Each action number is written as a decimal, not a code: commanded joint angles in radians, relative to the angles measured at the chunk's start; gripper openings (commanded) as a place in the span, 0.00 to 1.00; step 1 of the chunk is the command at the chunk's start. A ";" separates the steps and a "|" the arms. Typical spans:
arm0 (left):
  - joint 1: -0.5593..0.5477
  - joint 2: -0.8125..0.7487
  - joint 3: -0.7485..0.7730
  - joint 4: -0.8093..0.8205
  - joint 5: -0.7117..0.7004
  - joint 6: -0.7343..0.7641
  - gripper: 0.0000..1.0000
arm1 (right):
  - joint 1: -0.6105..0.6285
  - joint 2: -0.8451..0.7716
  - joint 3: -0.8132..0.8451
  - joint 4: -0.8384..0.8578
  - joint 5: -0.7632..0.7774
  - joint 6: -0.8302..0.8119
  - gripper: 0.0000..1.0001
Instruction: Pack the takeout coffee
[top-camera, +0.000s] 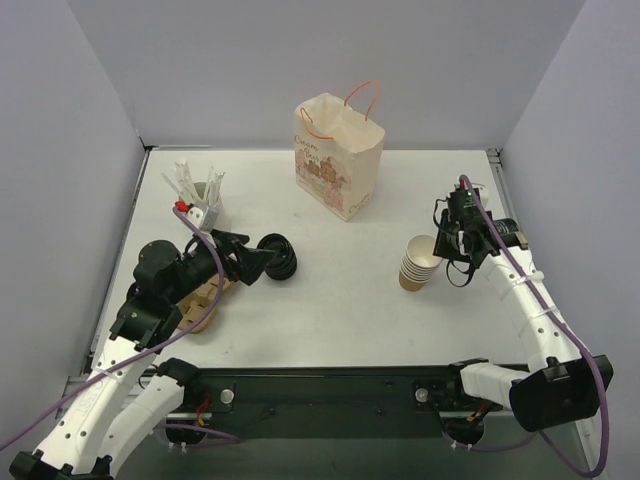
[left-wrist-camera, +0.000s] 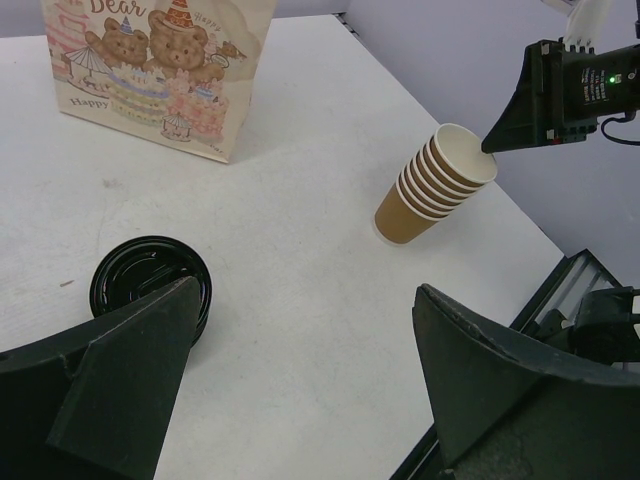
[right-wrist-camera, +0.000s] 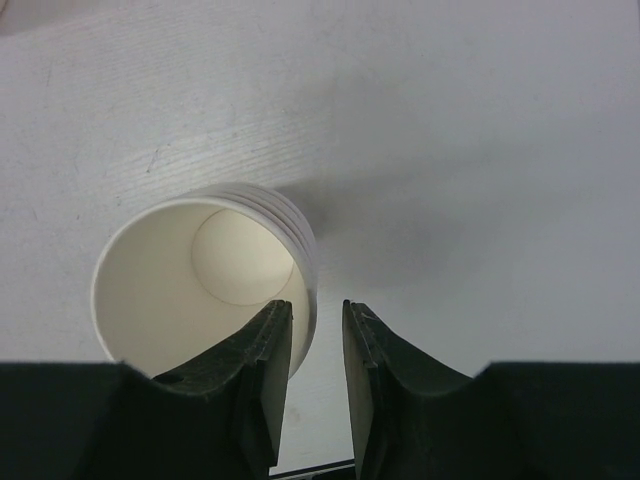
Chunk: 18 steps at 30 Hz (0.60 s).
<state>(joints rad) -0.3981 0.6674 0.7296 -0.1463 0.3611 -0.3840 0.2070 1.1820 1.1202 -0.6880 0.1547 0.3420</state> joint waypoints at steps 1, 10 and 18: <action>-0.004 -0.011 0.001 0.037 -0.010 0.013 0.97 | -0.017 0.013 -0.017 0.015 0.002 -0.003 0.27; -0.004 -0.011 -0.001 0.039 -0.007 0.013 0.97 | -0.023 0.021 -0.026 0.031 -0.015 0.003 0.25; -0.005 -0.006 -0.001 0.040 -0.004 0.013 0.97 | -0.023 0.024 -0.034 0.041 -0.021 0.002 0.21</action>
<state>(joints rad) -0.3985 0.6666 0.7254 -0.1459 0.3592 -0.3832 0.1902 1.1946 1.0992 -0.6460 0.1371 0.3424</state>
